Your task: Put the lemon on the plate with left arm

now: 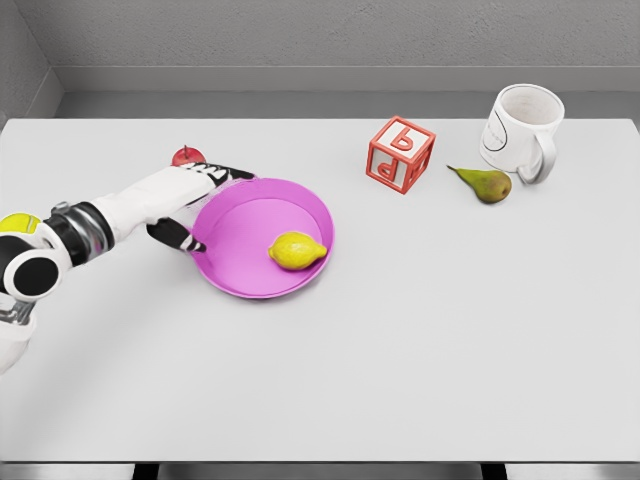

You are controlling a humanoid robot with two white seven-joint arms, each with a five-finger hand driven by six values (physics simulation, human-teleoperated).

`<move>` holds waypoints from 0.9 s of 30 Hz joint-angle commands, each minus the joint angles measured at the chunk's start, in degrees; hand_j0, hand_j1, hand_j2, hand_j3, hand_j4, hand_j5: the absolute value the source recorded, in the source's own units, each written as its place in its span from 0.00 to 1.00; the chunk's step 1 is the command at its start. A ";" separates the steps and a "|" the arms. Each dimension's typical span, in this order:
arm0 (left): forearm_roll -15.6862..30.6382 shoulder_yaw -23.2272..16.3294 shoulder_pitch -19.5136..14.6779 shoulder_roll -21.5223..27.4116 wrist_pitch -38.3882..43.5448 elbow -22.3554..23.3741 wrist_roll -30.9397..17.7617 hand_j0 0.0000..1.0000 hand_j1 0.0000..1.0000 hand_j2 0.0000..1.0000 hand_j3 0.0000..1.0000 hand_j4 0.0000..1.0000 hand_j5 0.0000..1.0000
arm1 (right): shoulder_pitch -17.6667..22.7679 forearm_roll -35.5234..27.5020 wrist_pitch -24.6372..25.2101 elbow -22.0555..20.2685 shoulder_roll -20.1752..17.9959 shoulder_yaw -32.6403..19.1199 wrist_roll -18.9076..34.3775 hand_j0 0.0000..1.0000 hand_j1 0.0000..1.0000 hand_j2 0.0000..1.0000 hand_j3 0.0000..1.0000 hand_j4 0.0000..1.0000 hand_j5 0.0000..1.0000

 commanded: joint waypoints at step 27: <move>2.11 10.19 4.75 1.62 -2.11 1.52 0.03 1.00 1.00 1.00 1.00 1.00 1.00 | 0.00 -0.01 0.00 -0.01 0.00 0.06 -0.04 1.00 1.00 1.00 1.00 1.00 1.00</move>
